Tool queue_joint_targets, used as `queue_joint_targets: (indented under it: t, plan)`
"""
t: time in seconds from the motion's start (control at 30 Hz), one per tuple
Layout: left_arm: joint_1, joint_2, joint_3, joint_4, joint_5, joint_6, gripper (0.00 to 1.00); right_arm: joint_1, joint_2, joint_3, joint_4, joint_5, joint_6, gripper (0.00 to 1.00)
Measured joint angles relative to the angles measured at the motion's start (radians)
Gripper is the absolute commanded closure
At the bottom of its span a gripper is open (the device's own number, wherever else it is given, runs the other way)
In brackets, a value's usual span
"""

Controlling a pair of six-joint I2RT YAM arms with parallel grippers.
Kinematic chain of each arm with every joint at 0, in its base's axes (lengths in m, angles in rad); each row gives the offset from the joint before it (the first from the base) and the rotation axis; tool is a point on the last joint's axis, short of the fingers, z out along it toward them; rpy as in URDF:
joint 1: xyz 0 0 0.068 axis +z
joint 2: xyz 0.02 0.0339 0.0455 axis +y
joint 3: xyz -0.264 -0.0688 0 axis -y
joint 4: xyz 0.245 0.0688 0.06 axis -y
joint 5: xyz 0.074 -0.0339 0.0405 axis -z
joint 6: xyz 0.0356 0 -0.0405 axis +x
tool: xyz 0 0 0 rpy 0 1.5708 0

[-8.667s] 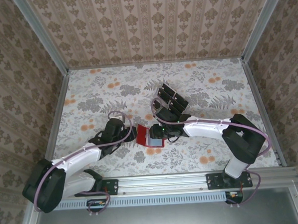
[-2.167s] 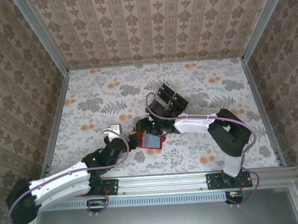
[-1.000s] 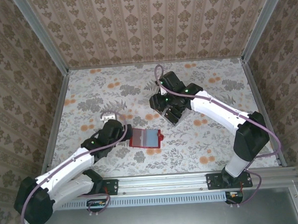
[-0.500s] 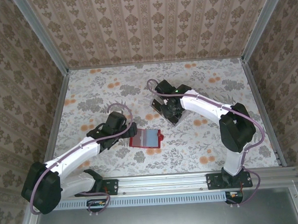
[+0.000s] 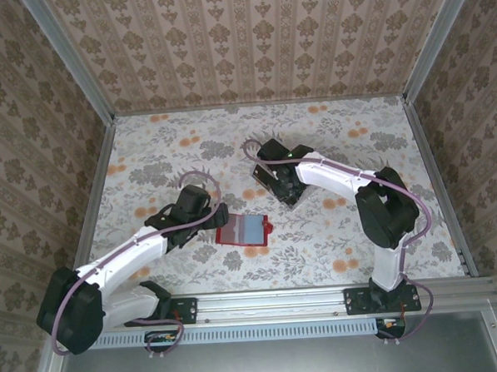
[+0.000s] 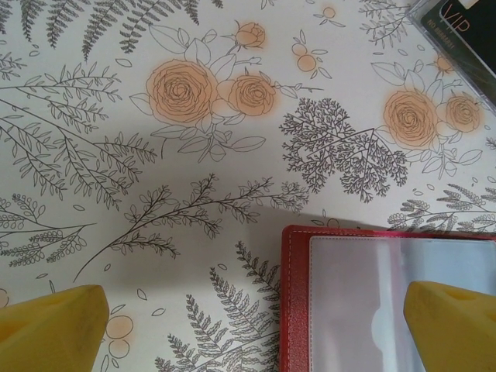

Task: Put the credit cards into the card holder
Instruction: Pick up the credit card from the storage box.

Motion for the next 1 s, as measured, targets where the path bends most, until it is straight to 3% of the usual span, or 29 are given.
queue_joint_targets:
  t: [0.33, 1.0]
  plan:
    - [0.0, 0.0, 0.0, 0.005, 0.004, 0.0, 0.0, 0.033, 0.049, 0.0, 0.001, 0.084, -0.003, 0.6]
    - [0.0, 0.0, -0.007, 0.008, 0.011, 0.0, 0.0, 0.035, 0.064, 0.0, 0.001, 0.09, -0.011, 0.76]
